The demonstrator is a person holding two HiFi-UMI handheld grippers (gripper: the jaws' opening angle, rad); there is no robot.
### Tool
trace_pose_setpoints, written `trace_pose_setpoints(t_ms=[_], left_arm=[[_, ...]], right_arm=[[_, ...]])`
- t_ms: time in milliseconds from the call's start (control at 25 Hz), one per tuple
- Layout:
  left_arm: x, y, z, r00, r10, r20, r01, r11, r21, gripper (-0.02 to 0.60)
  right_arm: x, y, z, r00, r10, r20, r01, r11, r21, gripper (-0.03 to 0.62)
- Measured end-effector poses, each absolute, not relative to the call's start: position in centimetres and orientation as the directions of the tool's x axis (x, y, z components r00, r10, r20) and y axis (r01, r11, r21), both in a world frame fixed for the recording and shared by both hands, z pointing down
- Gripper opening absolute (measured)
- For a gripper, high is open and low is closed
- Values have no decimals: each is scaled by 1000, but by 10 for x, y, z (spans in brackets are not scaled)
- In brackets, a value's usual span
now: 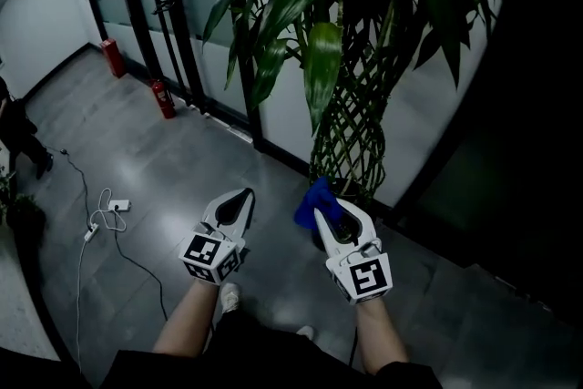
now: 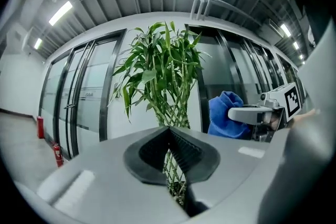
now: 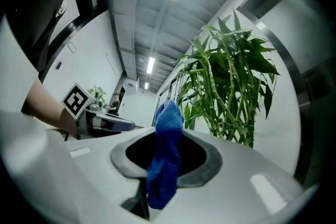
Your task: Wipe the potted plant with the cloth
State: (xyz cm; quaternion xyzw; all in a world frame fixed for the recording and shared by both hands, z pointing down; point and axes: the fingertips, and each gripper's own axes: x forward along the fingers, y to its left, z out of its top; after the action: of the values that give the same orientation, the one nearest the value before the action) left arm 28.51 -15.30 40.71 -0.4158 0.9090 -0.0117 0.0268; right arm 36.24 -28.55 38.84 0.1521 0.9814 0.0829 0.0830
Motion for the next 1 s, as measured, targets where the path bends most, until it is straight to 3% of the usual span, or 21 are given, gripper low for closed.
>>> trace_pose_setpoints(t_ms=[120, 280, 680, 1000], left_arm=[[268, -155, 400, -621, -781, -66, -779, 624, -57, 8], [229, -157, 393, -535, -838, -109, -834, 545, -91, 8], [126, -159, 391, -256, -958, -126, -960, 268, -84, 8], [101, -178, 394, -15, -995, -102, -994, 26, -108, 6]], right_arm=[[346, -266, 384, -936, 324, -136, 293, 934, 206, 104], [315, -256, 379, -956, 251, -152, 214, 950, 226, 104], [248, -247, 366, -980, -108, -170, -147, 960, 236, 104], [241, -244, 347, -918, -346, -195, -388, 883, 262, 104]])
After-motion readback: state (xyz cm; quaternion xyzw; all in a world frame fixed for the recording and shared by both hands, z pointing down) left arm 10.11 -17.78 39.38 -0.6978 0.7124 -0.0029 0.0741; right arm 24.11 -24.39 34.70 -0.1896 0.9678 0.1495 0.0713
